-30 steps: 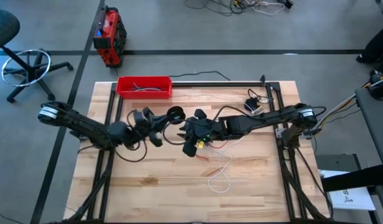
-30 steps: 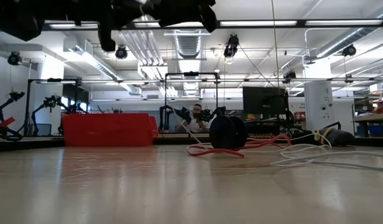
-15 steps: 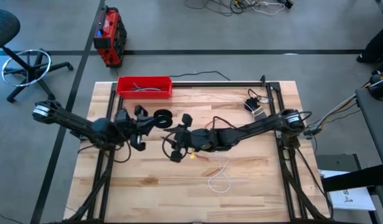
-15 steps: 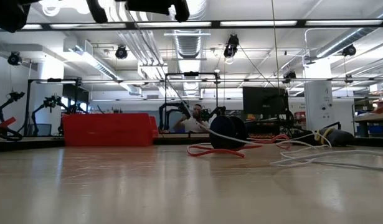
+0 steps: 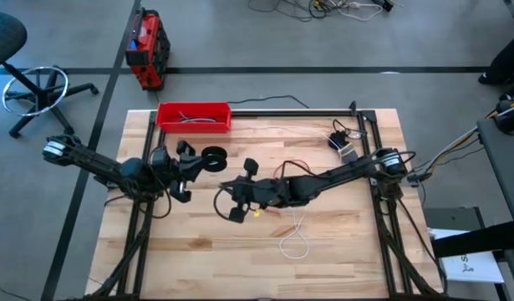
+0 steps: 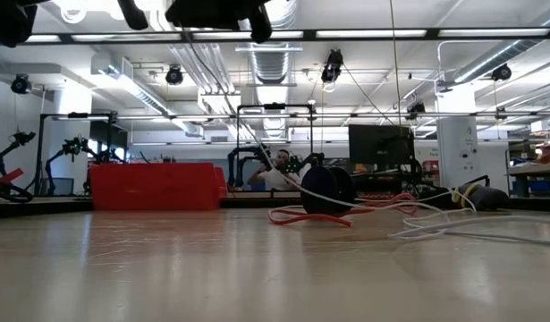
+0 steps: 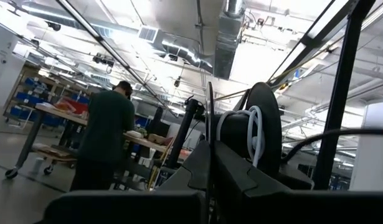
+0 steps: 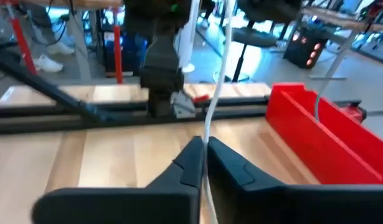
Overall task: Coil cords
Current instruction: Coil the white wire onto the black spool
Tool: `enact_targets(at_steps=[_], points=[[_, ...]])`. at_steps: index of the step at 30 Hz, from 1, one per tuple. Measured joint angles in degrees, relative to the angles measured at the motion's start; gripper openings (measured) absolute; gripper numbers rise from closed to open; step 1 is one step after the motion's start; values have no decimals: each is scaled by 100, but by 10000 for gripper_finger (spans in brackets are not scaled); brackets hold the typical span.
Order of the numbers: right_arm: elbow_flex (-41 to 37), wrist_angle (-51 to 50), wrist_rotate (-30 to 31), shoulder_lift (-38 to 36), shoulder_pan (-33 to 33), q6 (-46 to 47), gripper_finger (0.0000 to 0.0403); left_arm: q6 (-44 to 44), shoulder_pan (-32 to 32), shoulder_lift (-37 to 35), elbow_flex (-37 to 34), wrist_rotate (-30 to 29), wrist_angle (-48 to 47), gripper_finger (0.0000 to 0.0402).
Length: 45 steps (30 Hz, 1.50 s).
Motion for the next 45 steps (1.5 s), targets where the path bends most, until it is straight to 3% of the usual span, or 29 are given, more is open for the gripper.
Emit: enact_targets(at_steps=[2,14,23,26,29,32,41,45], points=[[0,-169,-20,0,9,40,8,-10,0,-13,1,0,-2,0],[13,-1876,81,-399,74,737,2,-13,-48,-340,-160,334,-304,0],[-2,-3412,-99,-1451,-44,1409,1,-66,-49,-487,-214,1683,-1950,0],[-2,-3701,-531,-1782,-115,1686,0,-65,-41,-465,-214,1600,-2709,0],[-2,-3855,-948,-2018,-153,1862,0,-61,-37,-380,-175,1067,-3287,0],[-2,-3959,-1206,-2144,-156,1987,0,-57,-39,-339,-151,767,-3262,0],[-6,-4815,-1313,-2010,-156,2482,0,-15,-39,-393,-157,946,-2251,0],[-11,-4813,-1311,-1995,-157,2505,0,-9,-39,-417,-160,1034,-2596,0]])
